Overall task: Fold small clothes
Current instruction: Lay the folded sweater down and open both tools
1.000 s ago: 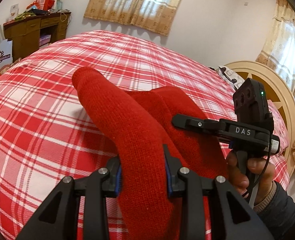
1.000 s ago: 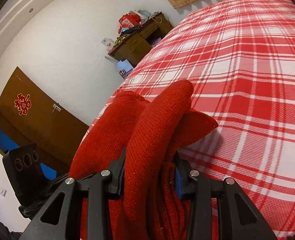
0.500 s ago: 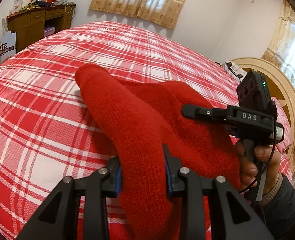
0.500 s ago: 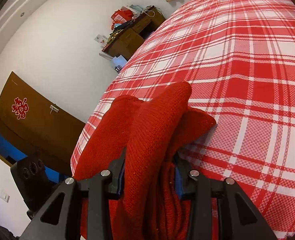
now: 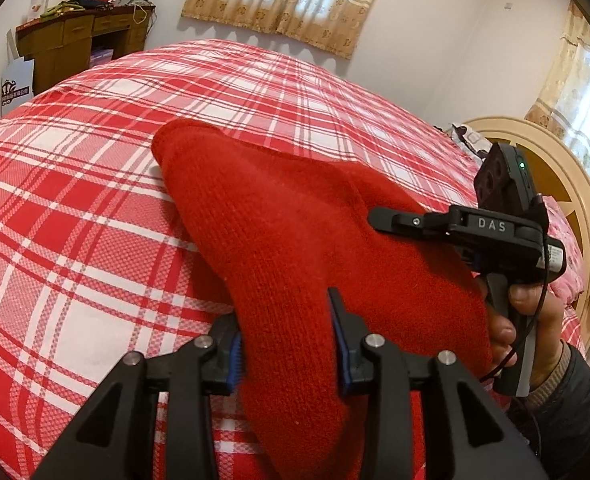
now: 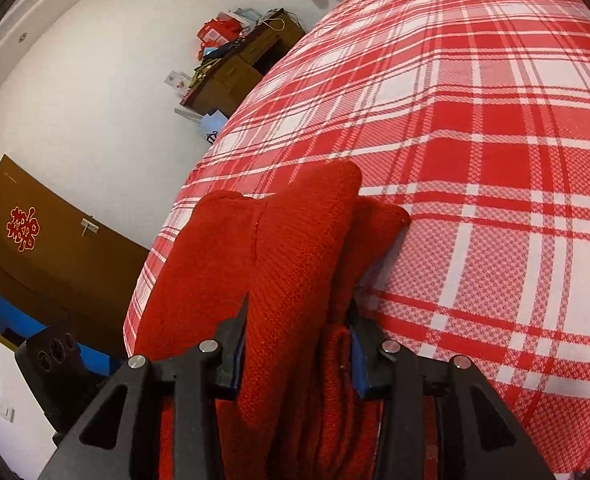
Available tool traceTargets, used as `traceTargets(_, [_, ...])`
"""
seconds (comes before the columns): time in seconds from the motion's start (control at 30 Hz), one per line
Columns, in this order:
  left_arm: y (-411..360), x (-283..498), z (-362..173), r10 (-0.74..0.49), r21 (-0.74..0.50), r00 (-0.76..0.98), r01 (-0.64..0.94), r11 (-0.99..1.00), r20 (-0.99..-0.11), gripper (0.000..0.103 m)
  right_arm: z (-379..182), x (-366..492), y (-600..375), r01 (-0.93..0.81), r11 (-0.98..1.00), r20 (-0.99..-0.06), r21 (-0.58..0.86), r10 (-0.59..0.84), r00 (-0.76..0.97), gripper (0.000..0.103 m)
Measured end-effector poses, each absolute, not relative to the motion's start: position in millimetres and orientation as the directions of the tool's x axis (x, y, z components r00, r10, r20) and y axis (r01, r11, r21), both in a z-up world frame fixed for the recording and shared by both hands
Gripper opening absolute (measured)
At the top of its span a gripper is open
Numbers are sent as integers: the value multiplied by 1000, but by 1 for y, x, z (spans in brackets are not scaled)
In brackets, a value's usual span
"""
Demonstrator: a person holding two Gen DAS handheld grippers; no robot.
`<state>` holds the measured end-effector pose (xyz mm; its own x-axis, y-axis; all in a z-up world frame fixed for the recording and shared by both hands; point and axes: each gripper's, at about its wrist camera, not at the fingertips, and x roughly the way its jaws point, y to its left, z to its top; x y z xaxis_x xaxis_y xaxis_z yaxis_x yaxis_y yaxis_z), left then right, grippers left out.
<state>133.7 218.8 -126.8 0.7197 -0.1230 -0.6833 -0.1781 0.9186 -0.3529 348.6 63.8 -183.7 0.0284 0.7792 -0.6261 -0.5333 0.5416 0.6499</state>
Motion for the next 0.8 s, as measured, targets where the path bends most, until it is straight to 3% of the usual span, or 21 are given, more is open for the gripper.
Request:
traceTargets(0.17, [219, 131, -128, -96, -330, 716, -196, 923, -692, 55, -177, 344, 61, -539, 561, -638, 628, 768, 55, 46])
traceTargets(0.5, [221, 120, -107, -32, -301, 751, -226, 926, -660, 62, -157, 332, 52, -577, 591, -658, 563, 743, 119, 48])
traceTargets(0.63, [223, 115, -94, 16, -276, 783, -238, 931, -621, 71, -129, 321, 33, -599, 588, -596, 544, 773, 217, 48])
traceTargets(0.7, [225, 116, -94, 41, -255, 788, -247, 935, -615, 78, -115, 309, 30, -637, 538, -552, 552, 808, 205, 48])
traceTargets(0.8, [236, 124, -105, 95, -224, 768, -299, 927, -633, 78, -109, 285, 42, -694, 474, -550, 542, 824, 133, 56])
